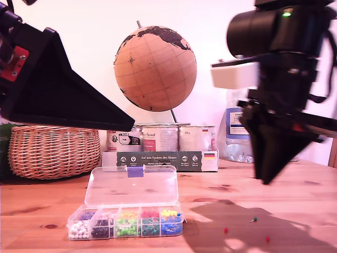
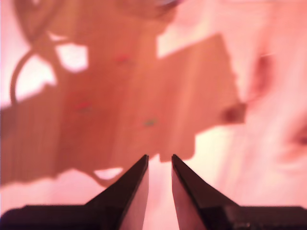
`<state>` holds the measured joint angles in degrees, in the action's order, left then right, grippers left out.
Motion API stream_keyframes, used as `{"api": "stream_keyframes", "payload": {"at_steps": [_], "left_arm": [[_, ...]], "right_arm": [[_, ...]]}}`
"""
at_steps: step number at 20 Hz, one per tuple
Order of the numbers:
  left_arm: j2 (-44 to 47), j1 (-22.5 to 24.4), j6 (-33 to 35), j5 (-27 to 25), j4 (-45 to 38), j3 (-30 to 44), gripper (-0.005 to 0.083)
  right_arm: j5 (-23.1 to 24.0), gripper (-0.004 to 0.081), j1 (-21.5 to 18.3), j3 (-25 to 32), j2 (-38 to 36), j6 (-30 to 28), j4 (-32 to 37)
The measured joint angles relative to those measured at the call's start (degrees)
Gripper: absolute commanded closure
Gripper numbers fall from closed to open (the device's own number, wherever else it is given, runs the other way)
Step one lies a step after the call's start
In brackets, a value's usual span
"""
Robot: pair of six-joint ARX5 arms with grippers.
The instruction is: Sort the loose pins on the table into their correct compartments
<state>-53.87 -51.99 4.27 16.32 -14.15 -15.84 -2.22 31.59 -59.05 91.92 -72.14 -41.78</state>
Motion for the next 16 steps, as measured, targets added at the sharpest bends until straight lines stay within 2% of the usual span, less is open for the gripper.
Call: {"api": "stream_keyframes", "payload": {"at_steps": [6,16], "left_arm": [[0.0,0.0,0.0,0.0,0.0,0.0,0.0797],[0.0,0.0,0.0,0.0,0.0,0.0,0.0797]], "right_arm": [[0.0,0.0641,0.0,-0.5,4.9,-1.5,-0.1],[-0.4,0.0641,0.5,-0.5,5.2,-2.8,-0.1]]}}
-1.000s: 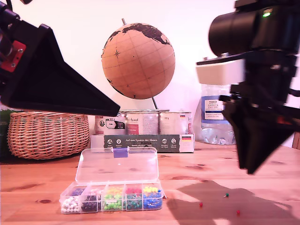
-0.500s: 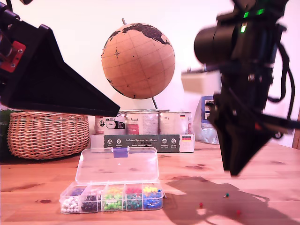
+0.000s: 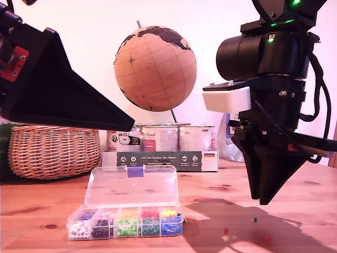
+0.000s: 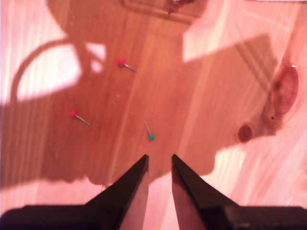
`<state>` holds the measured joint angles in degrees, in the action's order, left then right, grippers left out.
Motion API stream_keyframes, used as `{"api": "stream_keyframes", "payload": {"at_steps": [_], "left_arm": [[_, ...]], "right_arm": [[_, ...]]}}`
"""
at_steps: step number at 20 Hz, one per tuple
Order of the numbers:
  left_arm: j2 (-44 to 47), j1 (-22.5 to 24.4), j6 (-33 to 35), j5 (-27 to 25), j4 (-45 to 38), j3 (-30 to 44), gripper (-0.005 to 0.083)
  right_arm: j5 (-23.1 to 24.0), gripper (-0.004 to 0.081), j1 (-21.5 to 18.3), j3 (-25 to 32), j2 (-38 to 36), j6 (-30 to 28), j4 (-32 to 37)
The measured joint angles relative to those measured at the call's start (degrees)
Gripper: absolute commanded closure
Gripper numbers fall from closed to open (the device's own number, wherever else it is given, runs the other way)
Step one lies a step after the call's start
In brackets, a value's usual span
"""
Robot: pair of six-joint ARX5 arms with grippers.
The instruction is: Sort the loose pins on the table into their correct compartments
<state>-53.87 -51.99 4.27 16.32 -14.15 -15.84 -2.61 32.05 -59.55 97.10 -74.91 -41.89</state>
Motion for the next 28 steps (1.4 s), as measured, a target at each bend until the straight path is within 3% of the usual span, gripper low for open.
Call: {"api": "stream_keyframes", "payload": {"at_steps": [6,19,23,28], "left_arm": [[0.0,0.0,0.0,0.0,0.0,0.0,0.0797],[0.0,0.0,0.0,0.0,1.4,0.0,0.0797],[0.0,0.0,0.0,0.0,1.4,0.0,0.0797],[0.0,0.0,0.0,0.0,1.7,0.0,0.0797]], "right_arm": [[0.0,0.0641,1.5,0.0,3.8,0.0,0.7],[0.3,0.0648,1.5,0.0,3.8,0.0,1.8],[0.3,0.0699,1.5,0.0,3.8,0.0,1.8],[0.3,0.0702,1.5,0.0,3.8,0.0,1.8]]}}
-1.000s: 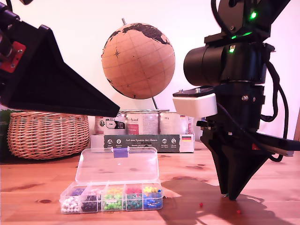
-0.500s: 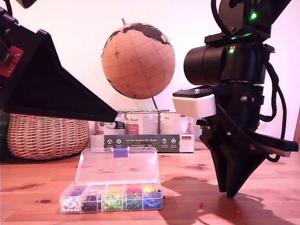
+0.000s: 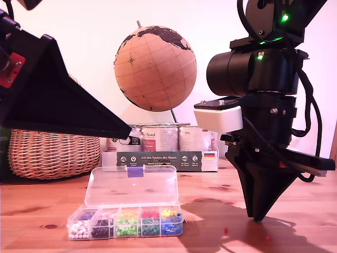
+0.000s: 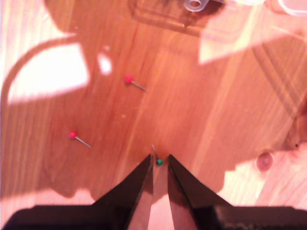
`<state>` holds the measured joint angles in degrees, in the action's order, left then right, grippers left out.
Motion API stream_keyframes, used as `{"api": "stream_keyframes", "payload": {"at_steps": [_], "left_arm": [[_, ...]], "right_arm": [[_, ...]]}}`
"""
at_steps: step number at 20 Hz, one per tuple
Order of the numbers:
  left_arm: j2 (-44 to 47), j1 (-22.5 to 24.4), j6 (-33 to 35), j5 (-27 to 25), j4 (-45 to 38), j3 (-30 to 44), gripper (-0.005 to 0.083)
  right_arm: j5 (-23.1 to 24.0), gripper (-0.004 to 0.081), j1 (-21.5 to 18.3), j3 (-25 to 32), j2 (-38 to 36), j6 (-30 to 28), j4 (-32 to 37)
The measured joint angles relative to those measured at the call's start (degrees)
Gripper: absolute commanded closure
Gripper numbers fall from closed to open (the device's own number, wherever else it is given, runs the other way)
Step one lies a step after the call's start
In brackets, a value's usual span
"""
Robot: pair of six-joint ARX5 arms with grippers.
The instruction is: Sort the loose pins on the table into their correct compartments
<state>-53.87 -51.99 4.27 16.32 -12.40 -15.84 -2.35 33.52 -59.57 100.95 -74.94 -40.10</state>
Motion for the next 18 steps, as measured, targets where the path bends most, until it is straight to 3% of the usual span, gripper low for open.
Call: {"api": "stream_keyframes", "payload": {"at_steps": [12,18], "left_arm": [[0.0,0.0,0.0,0.0,1.0,0.0,0.0797],[0.0,0.0,0.0,0.0,1.8,0.0,0.0797]], "right_arm": [[1.3,0.0704,0.0,-0.5,0.7,-0.2,-1.2],[1.4,0.0772,0.3,-0.6,0.8,-0.6,-1.6]]}}
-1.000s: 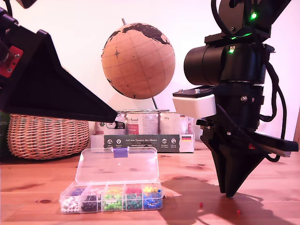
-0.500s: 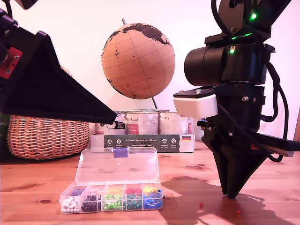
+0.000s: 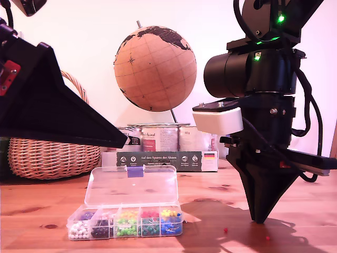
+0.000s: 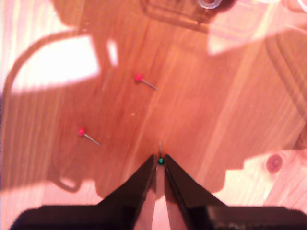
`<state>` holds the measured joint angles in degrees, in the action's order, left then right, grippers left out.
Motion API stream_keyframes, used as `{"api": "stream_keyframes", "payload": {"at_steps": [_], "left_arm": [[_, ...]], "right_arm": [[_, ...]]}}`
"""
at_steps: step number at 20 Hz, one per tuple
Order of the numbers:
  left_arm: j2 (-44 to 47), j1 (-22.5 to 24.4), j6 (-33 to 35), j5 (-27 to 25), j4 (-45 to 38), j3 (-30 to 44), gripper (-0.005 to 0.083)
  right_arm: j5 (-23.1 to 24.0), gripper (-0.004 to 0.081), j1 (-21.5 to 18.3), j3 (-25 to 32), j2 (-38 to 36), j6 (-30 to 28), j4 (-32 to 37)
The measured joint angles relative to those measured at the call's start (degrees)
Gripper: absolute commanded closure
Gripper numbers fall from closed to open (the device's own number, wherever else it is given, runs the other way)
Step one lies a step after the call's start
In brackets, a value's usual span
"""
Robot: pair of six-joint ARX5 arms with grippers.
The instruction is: Sort the loose pins on the table into their correct compartments
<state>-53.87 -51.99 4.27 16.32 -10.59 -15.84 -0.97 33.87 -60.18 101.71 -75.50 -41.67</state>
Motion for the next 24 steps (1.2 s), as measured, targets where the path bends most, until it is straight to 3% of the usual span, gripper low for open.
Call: {"api": "stream_keyframes", "payload": {"at_steps": [24], "left_arm": [[0.0,0.0,0.4,0.0,0.1,0.0,0.0797]], "right_arm": [[1.6,0.0780,1.1,-2.8,1.4,0.5,-2.5]]}}
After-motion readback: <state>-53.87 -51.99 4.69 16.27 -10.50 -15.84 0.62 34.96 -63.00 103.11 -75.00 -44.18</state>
